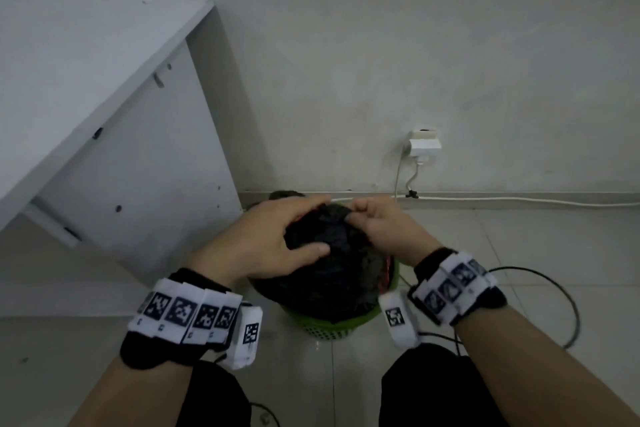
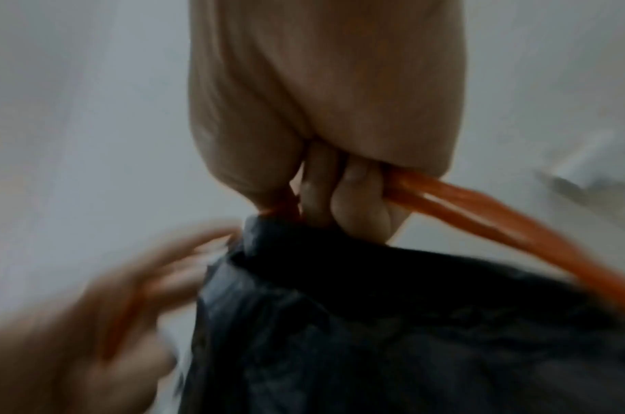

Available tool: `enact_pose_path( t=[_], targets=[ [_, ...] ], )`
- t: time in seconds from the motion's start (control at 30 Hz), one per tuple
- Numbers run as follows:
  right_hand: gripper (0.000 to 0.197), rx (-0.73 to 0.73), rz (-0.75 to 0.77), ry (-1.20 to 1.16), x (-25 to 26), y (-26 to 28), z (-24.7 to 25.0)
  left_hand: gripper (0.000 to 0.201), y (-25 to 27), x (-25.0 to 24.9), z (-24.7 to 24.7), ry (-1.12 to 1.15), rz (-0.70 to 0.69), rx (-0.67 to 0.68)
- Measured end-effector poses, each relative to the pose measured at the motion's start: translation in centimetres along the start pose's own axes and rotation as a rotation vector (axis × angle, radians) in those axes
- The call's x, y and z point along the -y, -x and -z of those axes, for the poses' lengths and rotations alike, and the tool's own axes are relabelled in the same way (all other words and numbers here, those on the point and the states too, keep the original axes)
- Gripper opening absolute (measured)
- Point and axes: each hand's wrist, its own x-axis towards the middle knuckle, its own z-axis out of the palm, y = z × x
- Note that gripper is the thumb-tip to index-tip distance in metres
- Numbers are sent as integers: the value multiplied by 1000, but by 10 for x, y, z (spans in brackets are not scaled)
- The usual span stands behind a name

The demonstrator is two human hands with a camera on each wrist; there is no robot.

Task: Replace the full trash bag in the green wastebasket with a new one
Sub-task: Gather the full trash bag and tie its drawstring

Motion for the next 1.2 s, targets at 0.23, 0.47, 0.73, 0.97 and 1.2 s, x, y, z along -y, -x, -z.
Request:
enact_pose_path(
  t=[0.23, 0.47, 0.73, 0.97, 1.2],
  targets=[
    [19, -253, 359, 335, 5, 7, 0, 19, -18, 21, -39, 126, 169, -144],
    [24, -148, 322, 451, -21, -2, -19, 22, -20, 23, -39, 484, 357, -208],
    [12, -2, 53, 292, -12, -13, -10, 23, -15, 38, -58, 183, 153, -226],
    [41, -48, 445, 785, -36, 2, -37, 16, -26, 60, -84, 748, 520, -250],
    [20, 151, 16, 474, -32, -37, -22, 67, -11, 60, -75, -38, 199, -44]
  ],
)
